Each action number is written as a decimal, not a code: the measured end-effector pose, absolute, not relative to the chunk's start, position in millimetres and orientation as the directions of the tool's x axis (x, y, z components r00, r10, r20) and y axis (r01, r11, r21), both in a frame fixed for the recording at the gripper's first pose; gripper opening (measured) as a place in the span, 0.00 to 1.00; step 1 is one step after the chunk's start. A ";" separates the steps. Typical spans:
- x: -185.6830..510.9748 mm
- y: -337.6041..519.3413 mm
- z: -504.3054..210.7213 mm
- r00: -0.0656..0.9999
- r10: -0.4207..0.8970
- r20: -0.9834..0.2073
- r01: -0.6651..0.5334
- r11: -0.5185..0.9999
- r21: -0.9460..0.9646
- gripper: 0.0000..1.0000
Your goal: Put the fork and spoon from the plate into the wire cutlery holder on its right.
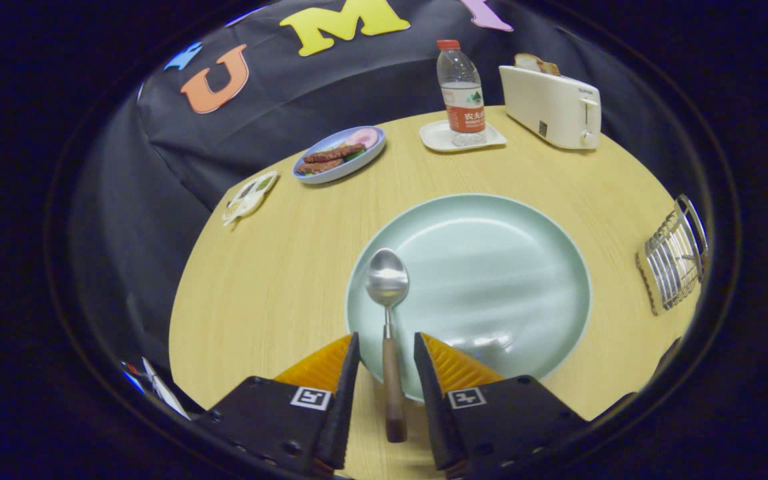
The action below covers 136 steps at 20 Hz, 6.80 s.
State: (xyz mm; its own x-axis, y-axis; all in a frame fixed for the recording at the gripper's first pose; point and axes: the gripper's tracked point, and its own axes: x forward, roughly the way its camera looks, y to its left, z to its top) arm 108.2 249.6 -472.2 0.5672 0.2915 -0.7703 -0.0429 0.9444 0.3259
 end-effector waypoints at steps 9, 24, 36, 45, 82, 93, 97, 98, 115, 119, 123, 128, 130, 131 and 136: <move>104.5 248.5 -469.9 0.550 0.300 -0.780 0.004 0.932 0.361 0.04; 97.3 206.4 -431.1 0.574 0.278 -0.770 -0.057 0.952 0.301 0.00; 104.9 185.4 -403.8 0.585 0.291 -0.757 -0.152 0.956 0.251 0.00; 57.7 156.6 -448.9 0.497 0.252 -0.830 -0.310 0.945 0.102 0.46; 45.4 8.2 -310.8 0.608 0.305 -0.733 -0.339 0.935 0.108 0.04; 48.1 -93.1 -278.0 0.681 0.190 -0.707 -0.178 0.980 0.092 0.04; 54.7 -98.4 -290.7 0.680 0.168 -0.714 -0.146 0.985 0.093 0.04; 56.3 -99.3 -293.5 0.677 0.163 -0.718 -0.134 0.986 0.097 0.04; 61.1 -52.3 -252.9 0.743 0.204 -0.637 -0.131 0.978 0.161 0.76; 53.5 -14.4 -213.8 0.809 0.215 -0.547 -0.160 0.976 0.146 0.85; 50.0 22.2 -158.3 0.908 0.173 -0.383 -0.152 0.985 0.085 0.98; 29.6 64.4 -87.2 0.975 0.129 -0.179 -0.131 0.991 0.003 0.98; 21.2 72.2 -60.9 0.991 0.101 -0.093 -0.101 0.995 0.000 0.97; 14.4 69.5 -46.0 0.997 0.065 -0.043 -0.065 0.998 -0.002 0.96; -20.0 94.0 -40.0 0.996 0.018 0.082 -0.019 1.000 0.007 0.96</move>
